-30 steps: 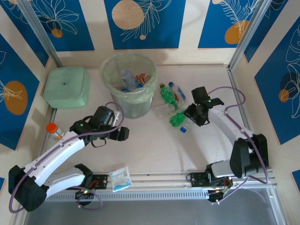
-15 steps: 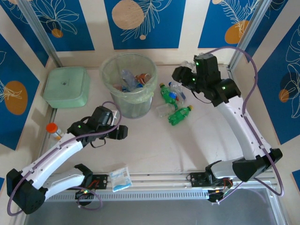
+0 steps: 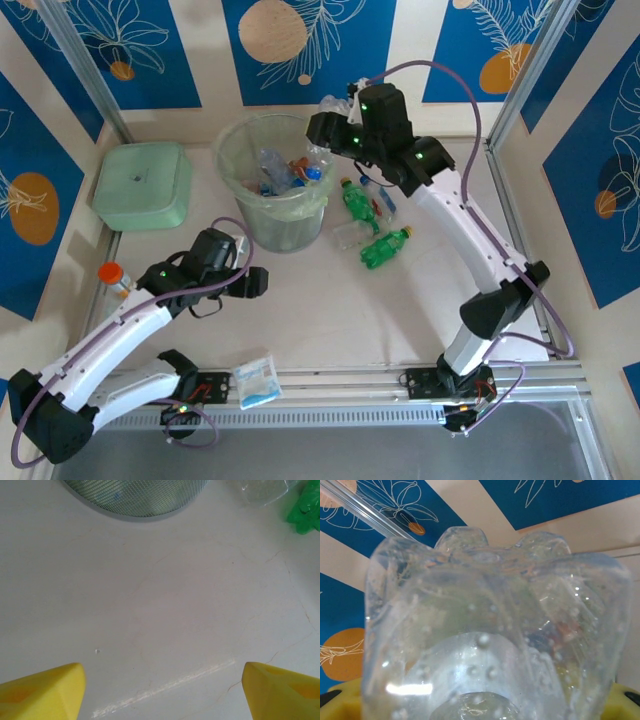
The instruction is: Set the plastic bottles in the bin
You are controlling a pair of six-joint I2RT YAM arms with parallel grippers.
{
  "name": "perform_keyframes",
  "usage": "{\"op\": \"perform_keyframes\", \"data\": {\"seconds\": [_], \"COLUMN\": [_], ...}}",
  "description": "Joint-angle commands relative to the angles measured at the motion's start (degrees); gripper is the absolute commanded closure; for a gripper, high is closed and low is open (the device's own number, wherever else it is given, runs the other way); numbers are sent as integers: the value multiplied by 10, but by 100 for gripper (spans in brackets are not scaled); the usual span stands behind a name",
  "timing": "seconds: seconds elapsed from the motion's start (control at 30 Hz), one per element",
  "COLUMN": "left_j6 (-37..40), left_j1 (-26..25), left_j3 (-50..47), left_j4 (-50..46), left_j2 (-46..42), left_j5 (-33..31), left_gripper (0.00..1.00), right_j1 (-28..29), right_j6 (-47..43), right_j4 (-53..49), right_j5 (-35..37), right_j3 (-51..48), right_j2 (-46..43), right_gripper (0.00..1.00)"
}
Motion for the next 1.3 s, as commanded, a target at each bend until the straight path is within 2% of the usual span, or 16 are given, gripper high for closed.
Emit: {"op": "perform_keyframes", "data": {"seconds": [0.0, 0.27, 0.43, 0.63, 0.83, 1.1, 1.27], "left_j6": [-2, 0, 1, 5, 6, 0, -6], "left_j1": [-2, -2, -2, -2, -2, -3, -3], "left_j3": [-1, 3, 3, 5, 5, 5, 12], "left_j4": [-17, -20, -27, -28, -29, -34, -36], "left_j2": [-11, -17, -22, -24, -28, -52, -78], "left_j5": [-9, -10, -11, -12, -13, -14, -10], "left_gripper": [19, 19, 19, 19, 19, 20, 22], "right_j1": [7, 11, 15, 15, 14, 12, 13], "right_j6": [-15, -27, -30, -22, -19, -22, -15], "right_j4": [14, -42, -61, -50, -38, -23, -23], "right_j5": [-17, -9, 0, 9, 17, 39, 33], "right_j3": [44, 166, 196, 160, 129, 72, 40], "right_j2": [28, 136, 167, 152, 123, 48, 16], "right_gripper": [45, 45, 37, 31, 29, 29, 35]}}
